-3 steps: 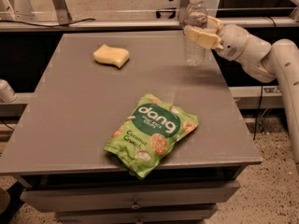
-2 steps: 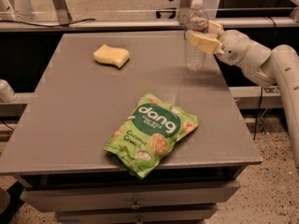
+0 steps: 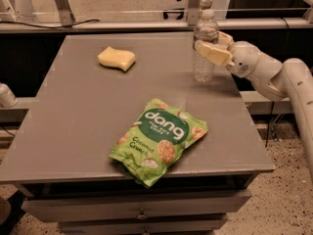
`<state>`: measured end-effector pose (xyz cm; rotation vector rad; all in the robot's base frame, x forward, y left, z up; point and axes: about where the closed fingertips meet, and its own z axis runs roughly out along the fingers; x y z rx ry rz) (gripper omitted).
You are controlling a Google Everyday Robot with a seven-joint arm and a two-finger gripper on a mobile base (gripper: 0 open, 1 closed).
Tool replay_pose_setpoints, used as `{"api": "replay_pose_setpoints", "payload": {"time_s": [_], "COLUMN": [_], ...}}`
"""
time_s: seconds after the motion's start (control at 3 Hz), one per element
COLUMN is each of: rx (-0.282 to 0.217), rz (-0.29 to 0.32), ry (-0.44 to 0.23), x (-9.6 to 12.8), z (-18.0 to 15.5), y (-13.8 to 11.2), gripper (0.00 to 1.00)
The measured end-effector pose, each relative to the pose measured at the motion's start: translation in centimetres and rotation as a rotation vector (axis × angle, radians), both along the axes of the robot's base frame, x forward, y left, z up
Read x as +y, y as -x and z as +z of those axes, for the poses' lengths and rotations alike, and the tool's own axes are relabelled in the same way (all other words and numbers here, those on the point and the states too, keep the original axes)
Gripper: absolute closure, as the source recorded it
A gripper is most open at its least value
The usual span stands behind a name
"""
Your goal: Place water bottle upright
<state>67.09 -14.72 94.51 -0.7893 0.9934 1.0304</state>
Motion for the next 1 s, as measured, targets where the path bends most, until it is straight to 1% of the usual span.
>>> {"api": "replay_pose_setpoints", "payload": {"time_s": [0.33, 1.0], "rx": [0.003, 0.002], "rz": [0.003, 0.001], "ry": [-0.016, -0.036], "x": [0.08, -0.14], "z": [-0.55, -1.26], "y": [0.39, 1.15], "gripper": [0.83, 0.35]}}
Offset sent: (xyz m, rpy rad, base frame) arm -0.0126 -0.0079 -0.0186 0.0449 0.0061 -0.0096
